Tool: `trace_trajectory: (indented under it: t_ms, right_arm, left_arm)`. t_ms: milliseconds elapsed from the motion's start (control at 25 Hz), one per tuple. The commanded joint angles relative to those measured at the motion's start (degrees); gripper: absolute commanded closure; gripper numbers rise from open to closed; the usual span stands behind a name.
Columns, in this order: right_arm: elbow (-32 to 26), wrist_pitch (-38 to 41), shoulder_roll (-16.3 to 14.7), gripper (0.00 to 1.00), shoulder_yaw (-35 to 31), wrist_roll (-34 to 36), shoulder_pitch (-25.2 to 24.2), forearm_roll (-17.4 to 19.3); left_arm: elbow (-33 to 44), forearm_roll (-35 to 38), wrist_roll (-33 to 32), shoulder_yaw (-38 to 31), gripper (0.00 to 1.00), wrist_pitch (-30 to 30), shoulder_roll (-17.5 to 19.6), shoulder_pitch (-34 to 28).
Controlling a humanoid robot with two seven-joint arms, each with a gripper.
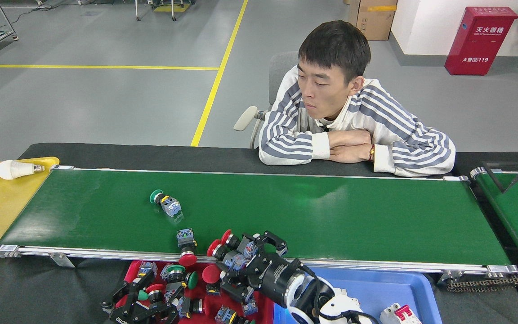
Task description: Pick switch part from conveyor to tray
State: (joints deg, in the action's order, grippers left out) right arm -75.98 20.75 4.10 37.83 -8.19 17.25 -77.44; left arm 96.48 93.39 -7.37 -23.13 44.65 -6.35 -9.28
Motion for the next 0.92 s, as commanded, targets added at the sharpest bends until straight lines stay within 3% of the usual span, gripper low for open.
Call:
trace_trajectory:
  t_ms: [0, 200, 319, 479, 639, 759, 879]
  right_arm:
    - [-2.94, 2.02, 0.29, 0.0, -0.04, 0.54, -0.55, 0.18]
    - [-5.93, 0.08, 0.12, 0.0, -1.53, 0.45, -1.78, 0.18]
    - [-7.95, -12.05, -0.06, 0.0, -9.62, 0.8, -3.89, 0.18]
    - [-12.0, -26.2, -1.29, 0.0, -23.06, 10.47, -8.9, 0.27]
    - [-16.13, -26.64, -2.61, 0.0, -34.66, 11.26, -16.46, 1.15]
    - [-15.95, -26.9, -2.78, 0.0, -38.09, 11.18, -17.96, 1.24]
    - [-15.69, -27.08, -4.45, 0.0, -39.32, 11.35, -18.92, 1.24]
  left_arm:
    - [0.82, -0.31, 0.43, -1.74, 0.0, 0.35, -0.15, 0.23]
    - [0.38, -0.4, 0.43, -2.53, 0.0, -5.1, 0.2, -0.21]
    - [0.47, -0.58, 0.43, -3.06, 0.0, -5.37, 0.11, -0.3]
    - [0.91, -0.49, 0.08, -2.71, 0.0, -5.63, 0.02, -0.04]
    - [0.47, 0.12, -0.1, -2.27, 0.0, -9.67, 0.2, 0.4]
    - [0.2, 0.12, -0.1, -2.71, 0.0, -14.77, 0.11, -0.04]
    - [-1.03, 0.04, -0.1, -4.12, 0.0, -15.3, 0.82, 0.23]
